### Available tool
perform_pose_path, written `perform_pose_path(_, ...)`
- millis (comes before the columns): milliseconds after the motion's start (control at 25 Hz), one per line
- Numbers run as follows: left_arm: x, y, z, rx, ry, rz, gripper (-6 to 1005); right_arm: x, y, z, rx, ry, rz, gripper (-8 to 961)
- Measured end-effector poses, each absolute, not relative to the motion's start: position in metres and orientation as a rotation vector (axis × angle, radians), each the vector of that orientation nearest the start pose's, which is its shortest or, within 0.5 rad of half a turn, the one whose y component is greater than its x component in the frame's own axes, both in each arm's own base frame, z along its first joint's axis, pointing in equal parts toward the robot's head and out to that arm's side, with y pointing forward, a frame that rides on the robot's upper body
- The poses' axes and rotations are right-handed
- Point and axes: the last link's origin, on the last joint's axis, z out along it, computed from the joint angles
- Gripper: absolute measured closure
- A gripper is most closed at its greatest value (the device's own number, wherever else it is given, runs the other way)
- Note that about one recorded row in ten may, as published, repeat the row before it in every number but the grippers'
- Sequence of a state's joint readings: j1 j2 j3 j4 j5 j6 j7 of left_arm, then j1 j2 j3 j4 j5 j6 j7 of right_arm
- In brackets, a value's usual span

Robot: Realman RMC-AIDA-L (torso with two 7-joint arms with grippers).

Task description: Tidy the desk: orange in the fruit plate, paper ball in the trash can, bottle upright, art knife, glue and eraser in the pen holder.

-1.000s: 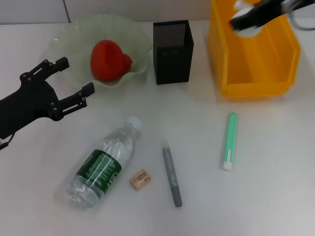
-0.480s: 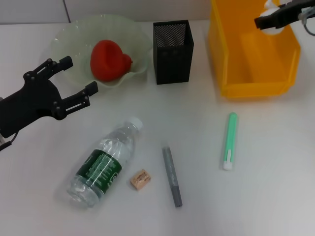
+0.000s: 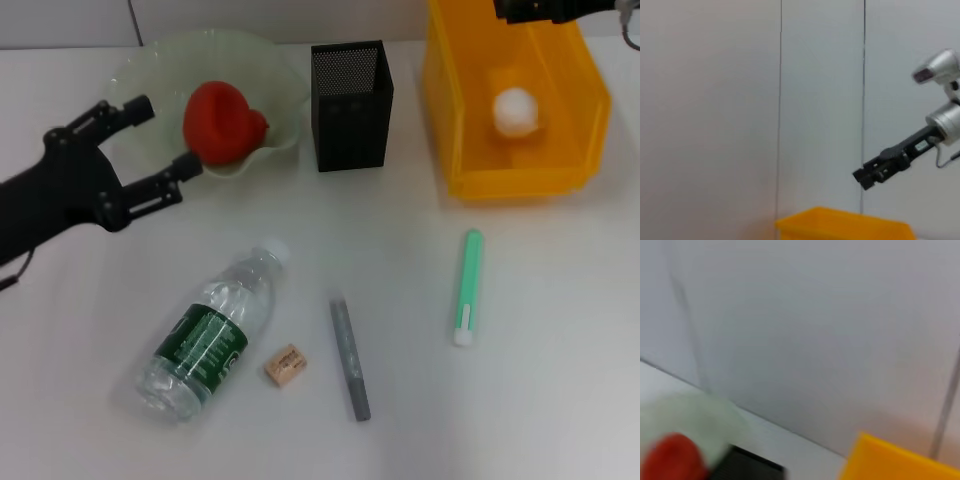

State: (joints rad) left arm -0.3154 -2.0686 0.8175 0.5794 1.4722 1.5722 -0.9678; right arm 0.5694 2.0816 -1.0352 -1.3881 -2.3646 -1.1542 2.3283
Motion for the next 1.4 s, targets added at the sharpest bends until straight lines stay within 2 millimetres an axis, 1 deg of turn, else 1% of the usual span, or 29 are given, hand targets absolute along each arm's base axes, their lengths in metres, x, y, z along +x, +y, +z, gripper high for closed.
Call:
perform_pose_path(80, -0.285, 0.295, 0.026, -2.35, -0.337, -0.998, 138, 0.17, 0.395, 0.09, -2.308, 0.681, 0.385, 105)
perform_pose_path(120, -0.273, 0.299, 0.039, -2.397, -0.363, -0.987, 138, 0.173, 0.381, 0.091, -2.343, 0.646, 0.451, 104)
perform_pose_path(160, -0.267, 0.3, 0.043, -2.421, -0.379, -0.963, 138, 0.175, 0.366, 0.09, -2.382, 0.608, 0.516, 104)
perform_pose_path(200, -0.26, 0.302, 0.046, -2.44, -0.39, -0.932, 138, 0.182, 0.352, 0.087, -2.419, 0.579, 0.556, 104)
perform_pose_path(280, -0.247, 0.304, 0.049, -2.465, -0.444, -0.847, 138, 0.198, 0.325, 0.078, -2.477, 0.519, 0.608, 105)
perform_pose_path(400, -0.229, 0.304, 0.047, -2.481, -0.486, -0.704, 138, 0.235, 0.29, 0.056, -2.511, 0.466, 0.663, 106)
perform_pose_path(520, -0.199, 0.299, 0.042, -2.512, -0.542, -0.535, 138, 0.266, 0.264, 0.035, -2.511, 0.444, 0.729, 107)
perform_pose_path(600, -0.181, 0.294, 0.037, -2.533, -0.614, -0.434, 138, 0.283, 0.25, 0.023, -2.522, 0.458, 0.758, 107)
perform_pose_path(680, -0.16, 0.289, 0.03, -2.546, -0.674, -0.326, 138, 0.295, 0.242, 0.015, -2.52, 0.484, 0.768, 108)
perform_pose_path(760, -0.147, 0.287, 0.024, -2.535, -0.729, -0.244, 138, 0.306, 0.237, 0.011, -2.504, 0.497, 0.764, 108)
perform_pose_path(880, -0.134, 0.287, 0.012, -2.513, -0.844, -0.175, 138, 0.314, 0.233, 0.007, -2.488, 0.519, 0.762, 108)
perform_pose_path(960, -0.131, 0.288, 0.004, -2.519, -0.87, -0.138, 138, 0.318, 0.231, 0.006, -2.476, 0.525, 0.759, 108)
perform_pose_path(1120, -0.135, 0.29, -0.015, -2.518, -0.892, -0.047, 138, 0.321, 0.23, 0.005, -2.469, 0.523, 0.759, 108)
perform_pose_path(1400, -0.154, 0.301, -0.04, -2.498, -0.92, 0.042, 138, 0.319, 0.231, 0.004, -2.474, 0.518, 0.769, 108)
